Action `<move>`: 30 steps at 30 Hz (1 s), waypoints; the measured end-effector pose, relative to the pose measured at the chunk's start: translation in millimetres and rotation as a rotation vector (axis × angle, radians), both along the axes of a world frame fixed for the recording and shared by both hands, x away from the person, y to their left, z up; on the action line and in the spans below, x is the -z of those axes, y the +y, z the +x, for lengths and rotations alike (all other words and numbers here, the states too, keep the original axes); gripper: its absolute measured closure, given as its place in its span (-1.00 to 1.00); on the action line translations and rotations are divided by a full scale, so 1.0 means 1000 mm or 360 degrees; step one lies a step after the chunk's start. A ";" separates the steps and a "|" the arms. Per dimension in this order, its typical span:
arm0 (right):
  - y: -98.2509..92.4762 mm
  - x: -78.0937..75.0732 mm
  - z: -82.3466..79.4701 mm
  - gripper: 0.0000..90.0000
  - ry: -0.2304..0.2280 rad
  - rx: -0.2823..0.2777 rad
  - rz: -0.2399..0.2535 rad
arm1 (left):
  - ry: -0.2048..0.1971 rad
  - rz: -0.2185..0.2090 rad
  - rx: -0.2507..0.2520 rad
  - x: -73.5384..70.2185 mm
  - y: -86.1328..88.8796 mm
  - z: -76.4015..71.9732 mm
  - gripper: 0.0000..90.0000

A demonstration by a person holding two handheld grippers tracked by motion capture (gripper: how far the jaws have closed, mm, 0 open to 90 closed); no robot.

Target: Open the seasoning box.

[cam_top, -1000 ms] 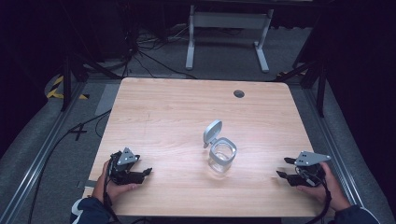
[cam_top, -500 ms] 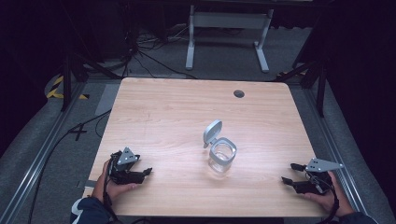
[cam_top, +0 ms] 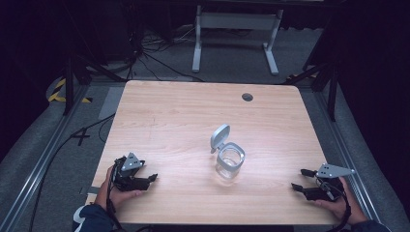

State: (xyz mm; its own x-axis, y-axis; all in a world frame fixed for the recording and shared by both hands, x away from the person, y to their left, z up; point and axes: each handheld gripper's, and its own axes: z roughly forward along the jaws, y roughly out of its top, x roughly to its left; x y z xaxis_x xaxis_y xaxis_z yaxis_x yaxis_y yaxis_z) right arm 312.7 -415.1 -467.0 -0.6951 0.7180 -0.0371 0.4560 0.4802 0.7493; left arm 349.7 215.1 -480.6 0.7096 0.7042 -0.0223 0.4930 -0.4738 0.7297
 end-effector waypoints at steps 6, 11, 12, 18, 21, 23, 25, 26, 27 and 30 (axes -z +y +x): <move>0.000 0.000 0.000 -0.39 0.0010 -0.0002 0.0002 | 0.0008 0.0007 0.0000 -0.001 0.000 0.000 -0.39; 0.000 0.000 0.000 -0.39 0.0010 -0.0003 0.0002 | -0.0004 -0.0004 -0.0001 0.000 0.000 0.001 -0.39; 0.000 0.000 0.000 -0.39 0.0009 -0.0003 0.0001 | -0.0001 -0.0005 -0.0001 0.000 0.000 0.000 -0.39; 0.000 0.000 0.001 -0.39 0.0009 -0.0007 0.0002 | 0.0001 -0.0006 -0.0001 0.000 0.000 0.000 -0.39; 0.000 0.000 0.001 -0.39 0.0009 -0.0007 0.0001 | -0.0001 -0.0007 -0.0001 0.000 0.000 0.001 -0.39; 0.000 0.000 0.001 -0.39 0.0009 -0.0008 0.0001 | -0.0019 0.0016 0.0014 0.000 0.000 0.002 -0.39; 0.000 0.000 0.000 -0.39 0.0010 -0.0006 0.0002 | 0.0002 -0.0010 -0.0008 0.000 -0.001 0.001 -0.39; 0.000 0.000 0.000 -0.39 0.0010 -0.0006 0.0002 | 0.0002 -0.0010 -0.0008 0.000 -0.001 0.001 -0.39; 0.000 0.000 0.000 -0.39 0.0010 -0.0006 0.0002 | -0.0011 0.0004 0.0006 0.000 0.000 0.001 -0.39; 0.000 0.000 0.000 -0.39 0.0010 -0.0006 0.0001 | -0.0009 -0.0002 0.0002 0.000 0.000 0.001 -0.39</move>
State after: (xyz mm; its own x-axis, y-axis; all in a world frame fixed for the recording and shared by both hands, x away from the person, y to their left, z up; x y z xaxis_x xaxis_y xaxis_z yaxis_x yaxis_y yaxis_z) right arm 313.1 -414.8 -466.8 -0.6978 0.7155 -0.0322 0.4590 0.4812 0.7468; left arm 350.9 214.8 -480.7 0.7108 0.7032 -0.0188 0.4881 -0.4738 0.7330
